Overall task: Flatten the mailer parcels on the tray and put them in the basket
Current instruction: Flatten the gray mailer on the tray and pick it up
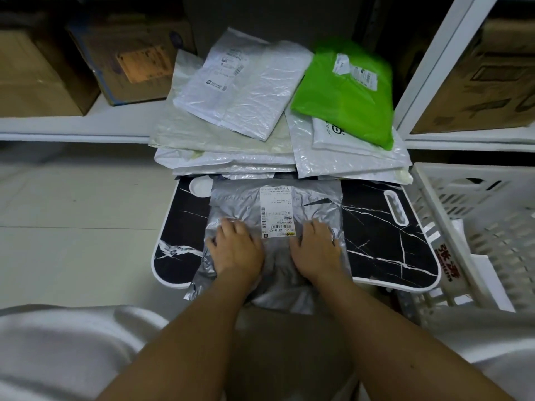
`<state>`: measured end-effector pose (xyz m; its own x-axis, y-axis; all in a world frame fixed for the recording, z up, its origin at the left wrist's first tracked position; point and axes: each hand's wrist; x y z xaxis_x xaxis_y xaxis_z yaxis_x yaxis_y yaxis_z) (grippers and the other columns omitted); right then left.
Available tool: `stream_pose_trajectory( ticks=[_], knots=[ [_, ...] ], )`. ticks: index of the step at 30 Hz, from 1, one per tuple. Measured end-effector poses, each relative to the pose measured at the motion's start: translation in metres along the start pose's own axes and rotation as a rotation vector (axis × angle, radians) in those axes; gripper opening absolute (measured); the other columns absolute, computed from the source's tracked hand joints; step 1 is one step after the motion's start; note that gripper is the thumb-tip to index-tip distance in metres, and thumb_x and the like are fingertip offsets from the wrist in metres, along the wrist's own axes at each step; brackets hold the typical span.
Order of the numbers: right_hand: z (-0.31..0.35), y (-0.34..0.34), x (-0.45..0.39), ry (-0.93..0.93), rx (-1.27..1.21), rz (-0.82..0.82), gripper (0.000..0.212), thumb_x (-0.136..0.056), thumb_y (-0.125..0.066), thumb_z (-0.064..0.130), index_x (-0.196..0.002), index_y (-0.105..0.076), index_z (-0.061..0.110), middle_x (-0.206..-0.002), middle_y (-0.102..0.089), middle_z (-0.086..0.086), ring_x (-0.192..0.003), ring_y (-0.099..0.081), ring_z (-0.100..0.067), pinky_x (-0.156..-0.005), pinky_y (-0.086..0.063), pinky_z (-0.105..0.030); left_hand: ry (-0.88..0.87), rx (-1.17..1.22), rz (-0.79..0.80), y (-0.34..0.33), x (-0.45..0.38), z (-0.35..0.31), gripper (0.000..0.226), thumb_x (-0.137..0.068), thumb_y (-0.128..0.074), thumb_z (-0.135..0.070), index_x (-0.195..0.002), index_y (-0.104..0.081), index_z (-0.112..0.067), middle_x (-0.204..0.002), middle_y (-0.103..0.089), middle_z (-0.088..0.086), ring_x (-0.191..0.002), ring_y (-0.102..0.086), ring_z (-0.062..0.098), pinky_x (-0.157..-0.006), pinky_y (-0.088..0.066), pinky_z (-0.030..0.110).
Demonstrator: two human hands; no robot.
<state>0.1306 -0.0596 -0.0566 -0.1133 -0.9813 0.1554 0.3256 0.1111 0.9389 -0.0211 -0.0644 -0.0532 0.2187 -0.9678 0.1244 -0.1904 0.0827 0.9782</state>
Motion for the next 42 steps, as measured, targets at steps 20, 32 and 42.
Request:
stream_pose_trajectory(
  ticks=[20, 32, 42],
  knots=[
    [-0.002, 0.066, 0.049, -0.456, -0.153, -0.071, 0.036, -0.094, -0.043, 0.035, -0.123, -0.056, 0.017, -0.124, -0.058, -0.010, -0.115, -0.054, -0.032, -0.091, -0.045, -0.040, 0.294, 0.180, 0.200, 0.067, 0.020, 0.006, 0.044, -0.093, -0.044, -0.018, -0.135, -0.046, -0.008, -0.135, -0.045, 0.018, -0.121, -0.049, 0.032, -0.096, -0.044, 0.041],
    [0.010, 0.182, 0.075, -0.373, -0.268, -0.330, 0.033, -0.094, -0.048, 0.024, -0.122, -0.061, 0.010, -0.129, -0.058, -0.013, -0.115, -0.058, -0.033, -0.088, -0.046, -0.034, 0.116, 0.220, -0.094, 0.171, 0.058, -0.026, 0.033, -0.093, -0.049, -0.021, -0.120, -0.062, -0.007, -0.126, -0.059, 0.016, -0.117, -0.055, 0.033, -0.090, -0.045, 0.037],
    [-0.055, 0.283, 0.048, -0.425, -0.241, -0.545, 0.030, -0.092, -0.054, 0.026, -0.117, -0.064, 0.013, -0.123, -0.062, -0.011, -0.119, -0.052, -0.032, -0.091, -0.044, -0.037, -0.096, 0.277, -0.123, 0.212, 0.069, -0.133, 0.043, -0.093, -0.046, -0.019, -0.130, -0.050, 0.004, -0.134, -0.051, 0.023, -0.124, -0.050, 0.037, -0.099, -0.042, 0.040]
  ],
)
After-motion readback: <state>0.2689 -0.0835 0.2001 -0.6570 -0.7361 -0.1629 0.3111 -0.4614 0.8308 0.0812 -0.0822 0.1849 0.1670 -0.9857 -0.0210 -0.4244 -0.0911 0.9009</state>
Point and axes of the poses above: each hand's wrist, its own x-axis away from the middle knuckle, its own y-axis out of the back of the hand, z = x × y
